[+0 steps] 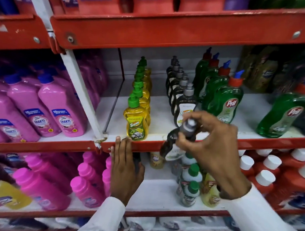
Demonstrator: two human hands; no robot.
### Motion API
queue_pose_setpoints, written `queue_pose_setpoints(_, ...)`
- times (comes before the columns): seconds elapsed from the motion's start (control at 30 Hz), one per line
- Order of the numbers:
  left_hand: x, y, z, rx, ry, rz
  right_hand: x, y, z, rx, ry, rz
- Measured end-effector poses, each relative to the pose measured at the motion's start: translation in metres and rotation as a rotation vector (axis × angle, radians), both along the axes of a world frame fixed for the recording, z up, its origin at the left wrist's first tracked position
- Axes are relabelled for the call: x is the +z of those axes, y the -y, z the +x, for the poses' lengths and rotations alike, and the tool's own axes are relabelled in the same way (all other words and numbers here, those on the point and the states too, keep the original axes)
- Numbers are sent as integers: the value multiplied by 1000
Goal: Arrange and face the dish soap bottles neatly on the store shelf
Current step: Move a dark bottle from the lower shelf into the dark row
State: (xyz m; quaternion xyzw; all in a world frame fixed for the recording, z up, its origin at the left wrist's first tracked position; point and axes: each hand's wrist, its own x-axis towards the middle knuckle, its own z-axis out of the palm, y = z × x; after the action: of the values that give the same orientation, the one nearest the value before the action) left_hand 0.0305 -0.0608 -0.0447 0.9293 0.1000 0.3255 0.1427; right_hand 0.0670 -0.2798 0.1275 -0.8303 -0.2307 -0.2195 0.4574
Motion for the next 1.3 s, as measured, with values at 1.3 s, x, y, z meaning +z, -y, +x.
queue_pose_setpoints(1.3, 1, 56, 26, -223, 126, 53, -44, 43, 88, -117, 23, 71)
